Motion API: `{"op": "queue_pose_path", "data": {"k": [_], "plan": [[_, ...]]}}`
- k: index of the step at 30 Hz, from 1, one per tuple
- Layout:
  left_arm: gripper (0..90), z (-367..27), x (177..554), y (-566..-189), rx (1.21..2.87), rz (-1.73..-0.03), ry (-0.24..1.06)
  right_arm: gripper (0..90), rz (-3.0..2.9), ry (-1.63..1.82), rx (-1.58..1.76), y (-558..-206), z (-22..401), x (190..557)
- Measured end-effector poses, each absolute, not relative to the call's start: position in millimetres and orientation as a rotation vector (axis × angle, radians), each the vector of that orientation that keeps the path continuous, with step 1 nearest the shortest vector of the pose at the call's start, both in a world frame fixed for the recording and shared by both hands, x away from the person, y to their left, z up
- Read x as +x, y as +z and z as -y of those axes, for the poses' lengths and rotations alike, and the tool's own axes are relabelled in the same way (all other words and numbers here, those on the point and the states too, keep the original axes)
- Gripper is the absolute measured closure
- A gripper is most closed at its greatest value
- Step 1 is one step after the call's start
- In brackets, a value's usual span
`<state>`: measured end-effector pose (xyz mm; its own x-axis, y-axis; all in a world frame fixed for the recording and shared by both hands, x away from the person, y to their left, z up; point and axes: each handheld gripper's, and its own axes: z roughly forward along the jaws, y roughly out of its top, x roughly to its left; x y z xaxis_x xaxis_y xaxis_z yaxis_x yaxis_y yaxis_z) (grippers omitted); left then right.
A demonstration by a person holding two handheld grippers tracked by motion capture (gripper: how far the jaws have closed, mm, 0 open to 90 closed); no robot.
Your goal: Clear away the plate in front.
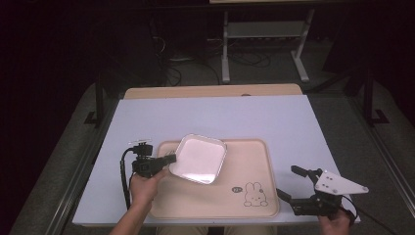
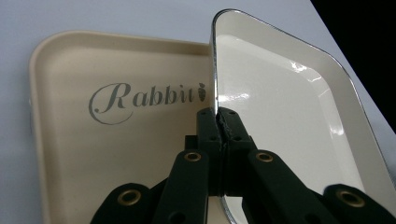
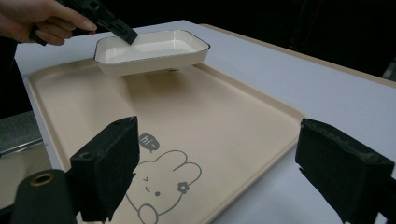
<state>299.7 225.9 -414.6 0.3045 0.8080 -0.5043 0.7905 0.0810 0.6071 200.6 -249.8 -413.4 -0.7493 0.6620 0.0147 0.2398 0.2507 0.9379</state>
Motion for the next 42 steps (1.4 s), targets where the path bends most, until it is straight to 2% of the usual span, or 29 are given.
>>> {"op": "queue_pose_path", "data": {"k": [26,42], "plan": [[89.0,-203,301,-438,1.732,-1.507,0.035,12.9,-2.155,1.501,0.806,-412,248,201],[87.1,-194,283,-448,1.743,-1.546,0.052,12.9,-2.161,1.496,0.796,-412,246,200]]}}
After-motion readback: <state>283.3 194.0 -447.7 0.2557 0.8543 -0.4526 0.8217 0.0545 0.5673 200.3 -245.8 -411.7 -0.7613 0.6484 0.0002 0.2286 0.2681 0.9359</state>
